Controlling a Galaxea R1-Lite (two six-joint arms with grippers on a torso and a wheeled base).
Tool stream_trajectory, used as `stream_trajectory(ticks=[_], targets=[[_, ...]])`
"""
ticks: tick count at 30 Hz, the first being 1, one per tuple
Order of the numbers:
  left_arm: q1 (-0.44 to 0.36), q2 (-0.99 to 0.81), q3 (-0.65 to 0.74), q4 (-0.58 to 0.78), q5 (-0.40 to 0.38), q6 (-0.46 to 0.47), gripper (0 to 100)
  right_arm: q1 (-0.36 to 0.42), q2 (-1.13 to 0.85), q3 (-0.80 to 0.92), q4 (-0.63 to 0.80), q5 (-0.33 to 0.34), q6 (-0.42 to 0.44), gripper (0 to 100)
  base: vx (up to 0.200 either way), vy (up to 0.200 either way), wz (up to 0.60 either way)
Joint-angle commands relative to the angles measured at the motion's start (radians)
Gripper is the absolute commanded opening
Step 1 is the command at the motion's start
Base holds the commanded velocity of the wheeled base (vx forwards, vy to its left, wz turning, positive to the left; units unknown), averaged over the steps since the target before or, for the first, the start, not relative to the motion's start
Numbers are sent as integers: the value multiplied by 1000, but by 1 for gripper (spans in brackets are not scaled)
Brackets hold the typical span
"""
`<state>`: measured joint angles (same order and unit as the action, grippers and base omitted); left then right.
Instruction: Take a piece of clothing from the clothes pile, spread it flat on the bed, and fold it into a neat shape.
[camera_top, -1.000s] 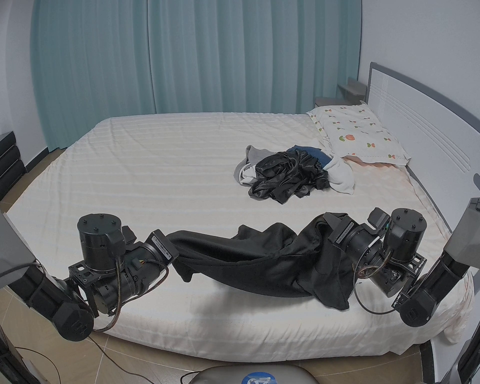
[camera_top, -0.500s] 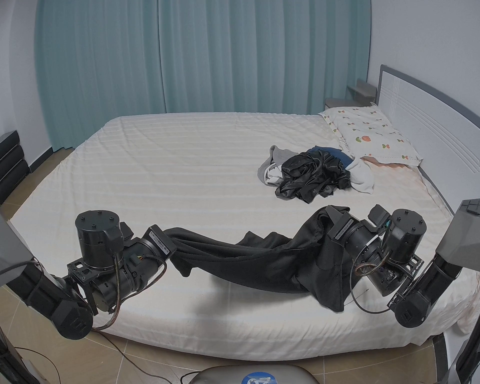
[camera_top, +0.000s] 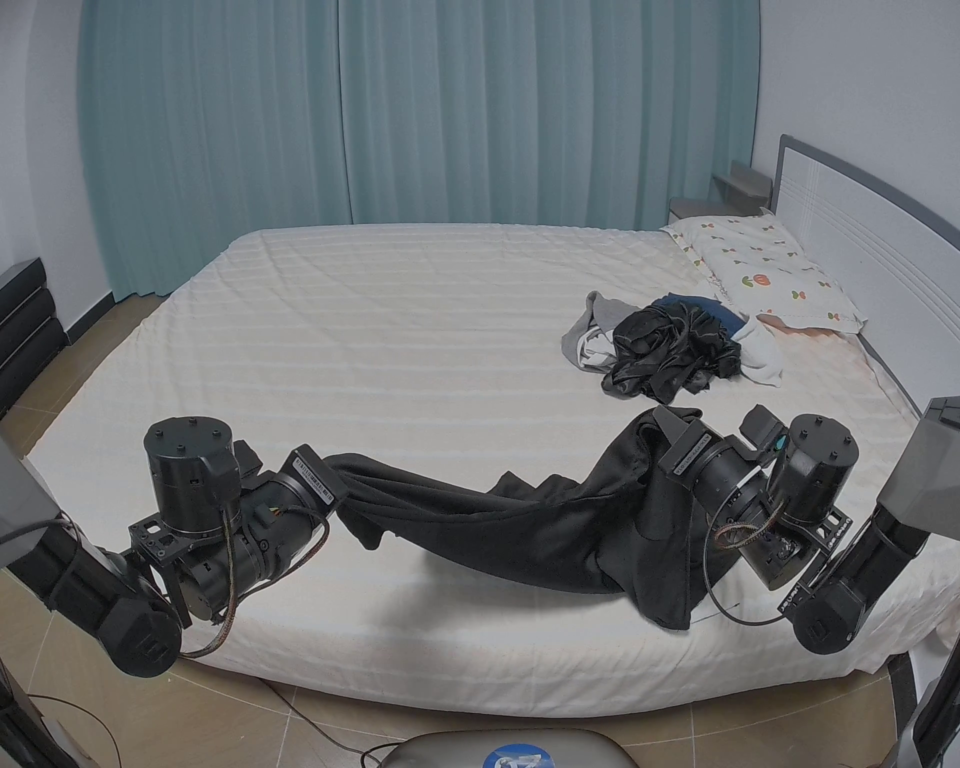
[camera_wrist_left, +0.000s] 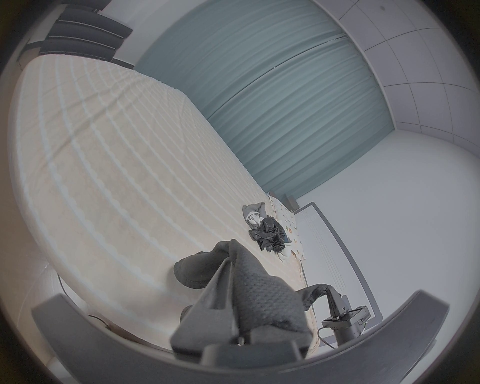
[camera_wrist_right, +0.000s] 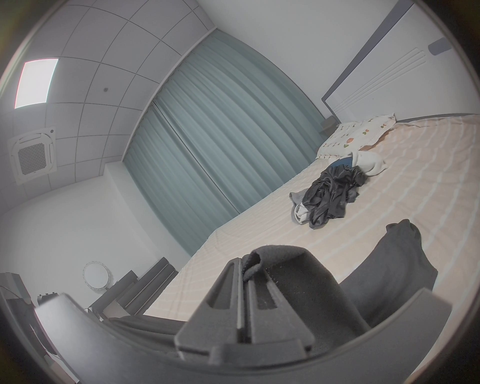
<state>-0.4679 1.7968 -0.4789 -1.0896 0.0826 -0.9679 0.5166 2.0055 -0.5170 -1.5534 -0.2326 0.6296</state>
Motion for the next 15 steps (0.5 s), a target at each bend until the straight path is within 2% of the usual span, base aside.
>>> stream_trajectory(ticks=[1, 15], targets=[[0, -1, 0, -1, 0, 0, 0, 0, -8, 3, -11, 2, 2, 0, 0, 200, 0], [11, 9, 2, 0, -3, -3, 0, -7, -21, 6, -11, 19, 4, 0, 0, 200, 0]])
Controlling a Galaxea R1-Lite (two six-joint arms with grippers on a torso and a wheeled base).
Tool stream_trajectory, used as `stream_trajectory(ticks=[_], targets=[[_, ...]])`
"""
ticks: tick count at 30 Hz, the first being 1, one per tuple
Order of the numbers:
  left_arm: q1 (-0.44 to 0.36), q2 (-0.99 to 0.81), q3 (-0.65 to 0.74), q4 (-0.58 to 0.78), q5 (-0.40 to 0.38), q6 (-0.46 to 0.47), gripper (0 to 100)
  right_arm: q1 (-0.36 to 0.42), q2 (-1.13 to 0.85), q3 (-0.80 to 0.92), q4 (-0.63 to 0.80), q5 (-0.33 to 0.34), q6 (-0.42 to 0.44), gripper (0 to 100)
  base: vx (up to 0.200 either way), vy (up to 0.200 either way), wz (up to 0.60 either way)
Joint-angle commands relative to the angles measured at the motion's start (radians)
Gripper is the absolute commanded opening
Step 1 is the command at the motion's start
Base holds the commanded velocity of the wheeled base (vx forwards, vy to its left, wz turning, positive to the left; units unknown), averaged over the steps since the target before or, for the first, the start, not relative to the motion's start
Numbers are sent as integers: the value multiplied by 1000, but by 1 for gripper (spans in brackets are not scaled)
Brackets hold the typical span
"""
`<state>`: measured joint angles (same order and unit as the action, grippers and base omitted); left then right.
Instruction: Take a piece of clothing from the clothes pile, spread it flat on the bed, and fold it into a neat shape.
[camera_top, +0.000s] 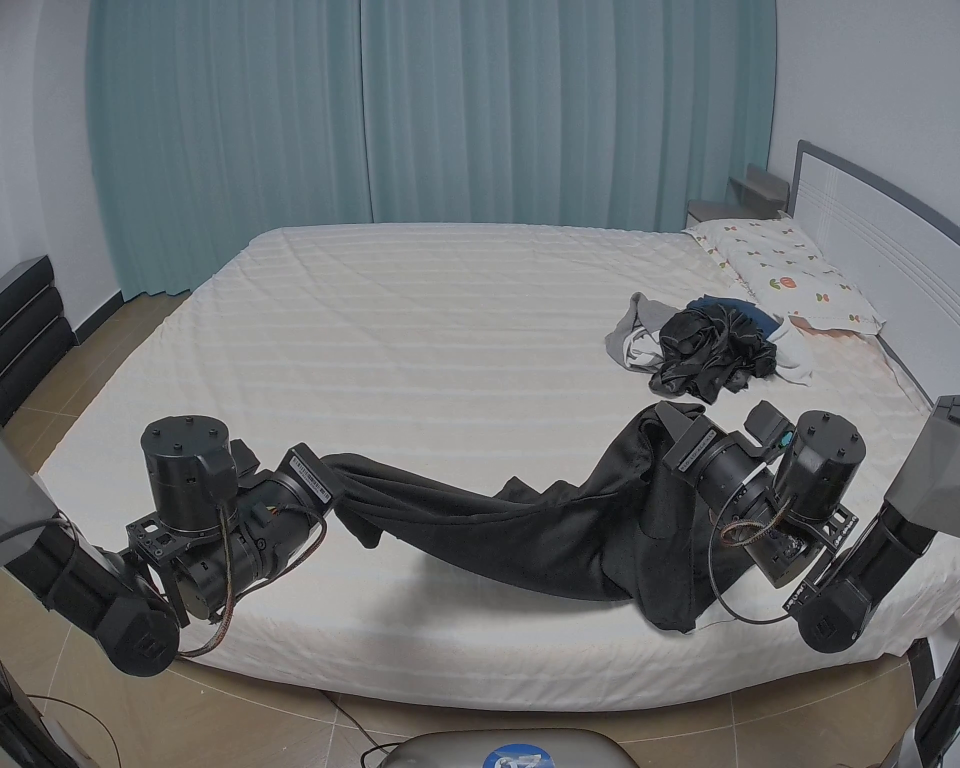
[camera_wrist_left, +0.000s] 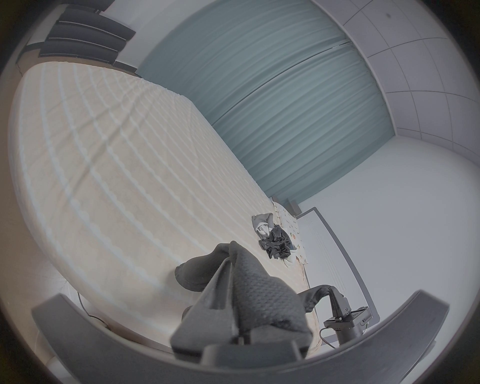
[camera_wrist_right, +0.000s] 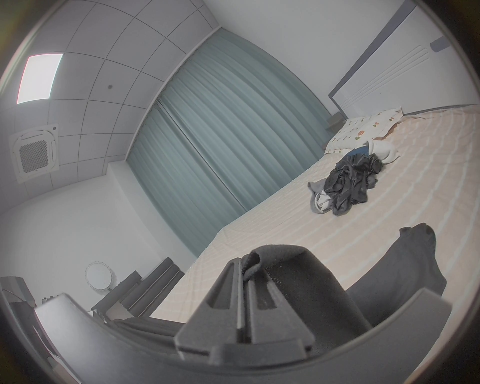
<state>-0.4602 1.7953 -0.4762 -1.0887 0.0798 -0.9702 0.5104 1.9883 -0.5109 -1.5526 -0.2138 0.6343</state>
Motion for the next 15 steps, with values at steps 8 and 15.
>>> stream_trajectory(ticks=[8, 15], targets=[[5, 12, 7, 0, -2, -1, 0, -1, -6, 2, -11, 4, -1, 0, 0, 50, 0], [-5, 6, 14, 0, -2, -1, 0, -1, -16, 5, -11, 16, 1, 0, -57, 0, 0]])
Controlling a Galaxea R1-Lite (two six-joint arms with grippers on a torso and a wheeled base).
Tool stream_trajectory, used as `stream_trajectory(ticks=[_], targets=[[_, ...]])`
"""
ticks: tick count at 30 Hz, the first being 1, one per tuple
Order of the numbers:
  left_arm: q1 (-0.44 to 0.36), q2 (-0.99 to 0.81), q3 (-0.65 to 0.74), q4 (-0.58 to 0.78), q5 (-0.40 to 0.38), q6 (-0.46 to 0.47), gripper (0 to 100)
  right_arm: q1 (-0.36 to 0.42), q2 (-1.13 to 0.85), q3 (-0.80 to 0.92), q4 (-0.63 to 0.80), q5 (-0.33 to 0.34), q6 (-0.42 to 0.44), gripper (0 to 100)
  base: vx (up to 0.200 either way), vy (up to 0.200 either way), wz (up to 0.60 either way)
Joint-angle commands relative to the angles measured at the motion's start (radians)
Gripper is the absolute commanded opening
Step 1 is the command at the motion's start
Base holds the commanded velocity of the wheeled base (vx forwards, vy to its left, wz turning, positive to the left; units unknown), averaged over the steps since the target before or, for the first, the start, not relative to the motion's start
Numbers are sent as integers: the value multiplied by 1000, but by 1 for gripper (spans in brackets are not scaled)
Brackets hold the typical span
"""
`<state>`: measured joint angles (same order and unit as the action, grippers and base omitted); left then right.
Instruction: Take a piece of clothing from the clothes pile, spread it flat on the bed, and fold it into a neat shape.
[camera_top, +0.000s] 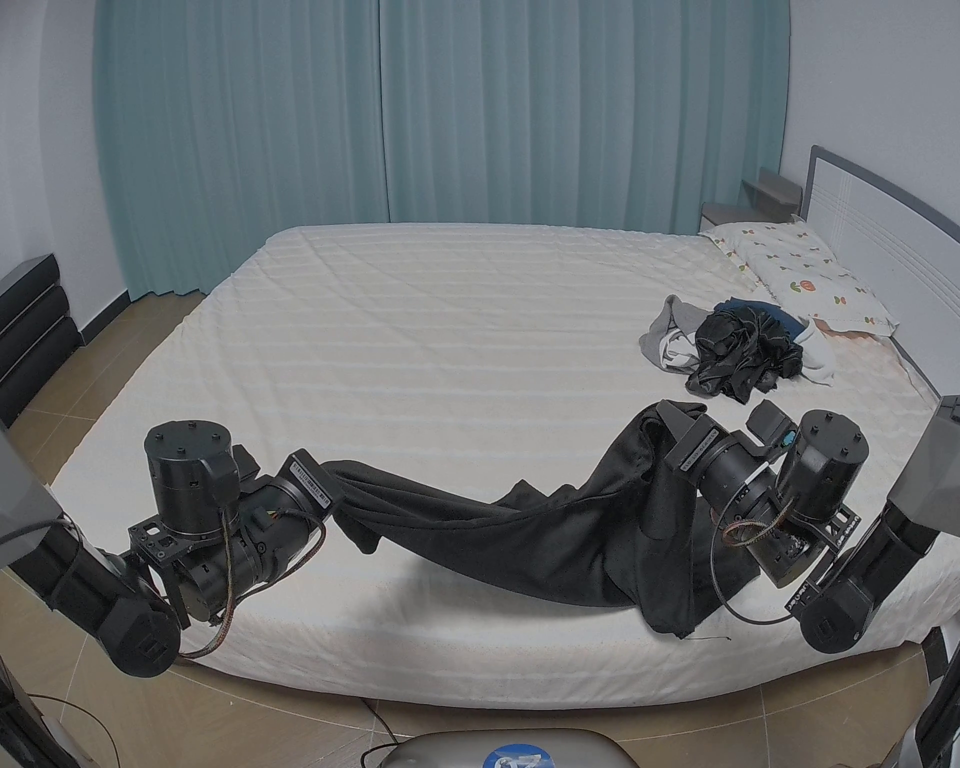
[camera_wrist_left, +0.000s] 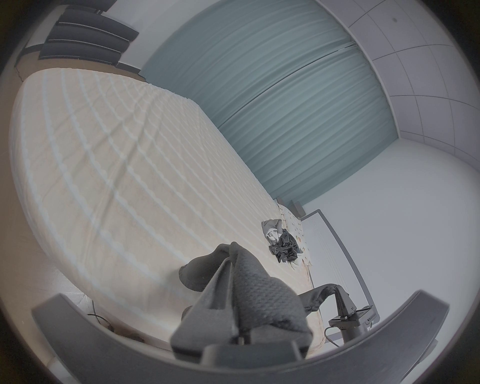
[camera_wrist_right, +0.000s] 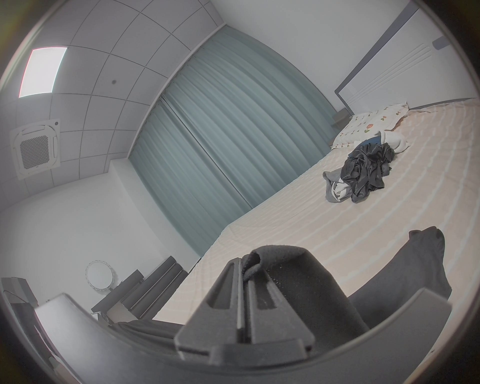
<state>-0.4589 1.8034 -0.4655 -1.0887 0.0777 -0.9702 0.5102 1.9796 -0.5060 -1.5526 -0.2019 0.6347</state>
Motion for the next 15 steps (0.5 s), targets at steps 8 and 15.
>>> stream_trajectory(ticks=[8, 15], targets=[[-9, -22, -1, 0, 10, 28, 0, -18, -125, 58, 11, 84, -12, 0, -200, 0, 0], [-35, -148, 39, 20, 14, 44, 0, 1, -297, 172, 43, 104, -6, 0, -200, 0, 0]])
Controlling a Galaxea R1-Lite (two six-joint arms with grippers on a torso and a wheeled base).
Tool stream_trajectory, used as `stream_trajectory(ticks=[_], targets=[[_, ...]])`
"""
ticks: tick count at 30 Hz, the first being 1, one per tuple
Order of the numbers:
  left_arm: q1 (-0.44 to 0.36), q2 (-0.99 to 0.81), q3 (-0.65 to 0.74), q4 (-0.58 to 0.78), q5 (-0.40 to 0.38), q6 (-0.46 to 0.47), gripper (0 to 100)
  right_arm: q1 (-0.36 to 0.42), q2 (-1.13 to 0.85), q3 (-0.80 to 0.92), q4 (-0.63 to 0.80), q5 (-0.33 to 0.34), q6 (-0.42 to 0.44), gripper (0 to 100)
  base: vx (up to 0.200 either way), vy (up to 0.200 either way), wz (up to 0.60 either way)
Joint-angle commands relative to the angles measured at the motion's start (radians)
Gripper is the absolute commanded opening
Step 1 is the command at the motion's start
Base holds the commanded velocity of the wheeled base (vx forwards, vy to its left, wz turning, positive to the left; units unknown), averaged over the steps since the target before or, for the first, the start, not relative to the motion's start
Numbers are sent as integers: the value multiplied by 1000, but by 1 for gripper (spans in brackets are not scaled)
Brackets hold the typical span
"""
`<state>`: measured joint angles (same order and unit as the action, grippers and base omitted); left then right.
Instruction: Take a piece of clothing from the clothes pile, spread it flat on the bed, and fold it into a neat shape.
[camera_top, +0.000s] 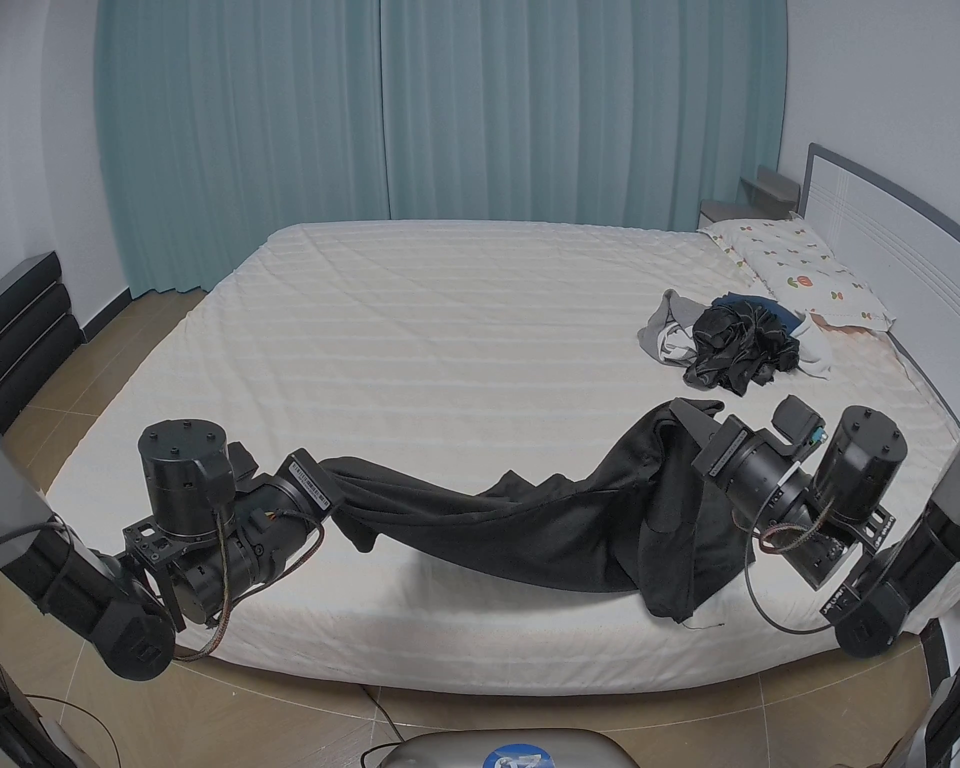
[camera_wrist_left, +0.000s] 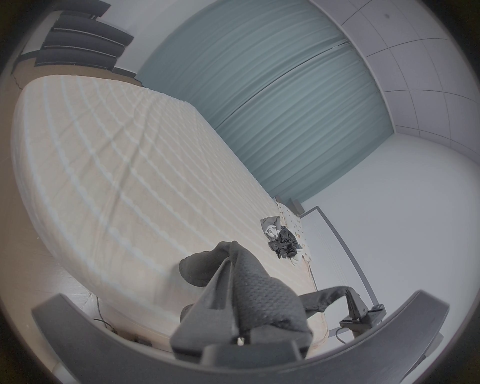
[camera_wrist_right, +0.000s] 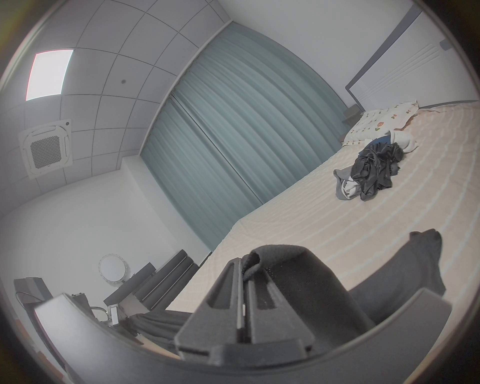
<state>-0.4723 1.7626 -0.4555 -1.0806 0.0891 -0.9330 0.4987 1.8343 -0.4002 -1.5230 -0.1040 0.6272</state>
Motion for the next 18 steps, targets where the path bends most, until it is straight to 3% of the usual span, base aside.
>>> stream_trajectory(ticks=[1, 5, 10, 13, 18], targets=[[-37, -132, 38, 21, 4, 6, 0, 14, -185, 75, 18, 6, 0, 0, -200, 0, 0], [-69, -224, 47, 87, 20, 17, 0, 34, -331, 89, 112, 9, -6, 0, -200, 0, 0], [-74, -321, -29, 136, 40, 120, 0, 32, -592, -71, 406, 12, -9, 0, 0, 0, 0], [-74, -411, -134, 283, 55, 125, 0, 37, -725, -247, 647, 15, -9, 0, 0, 0, 0], [-69, -471, -295, 501, 73, 117, 0, -14, -753, -513, 877, 40, 0, 0, 0, 0, 0]])
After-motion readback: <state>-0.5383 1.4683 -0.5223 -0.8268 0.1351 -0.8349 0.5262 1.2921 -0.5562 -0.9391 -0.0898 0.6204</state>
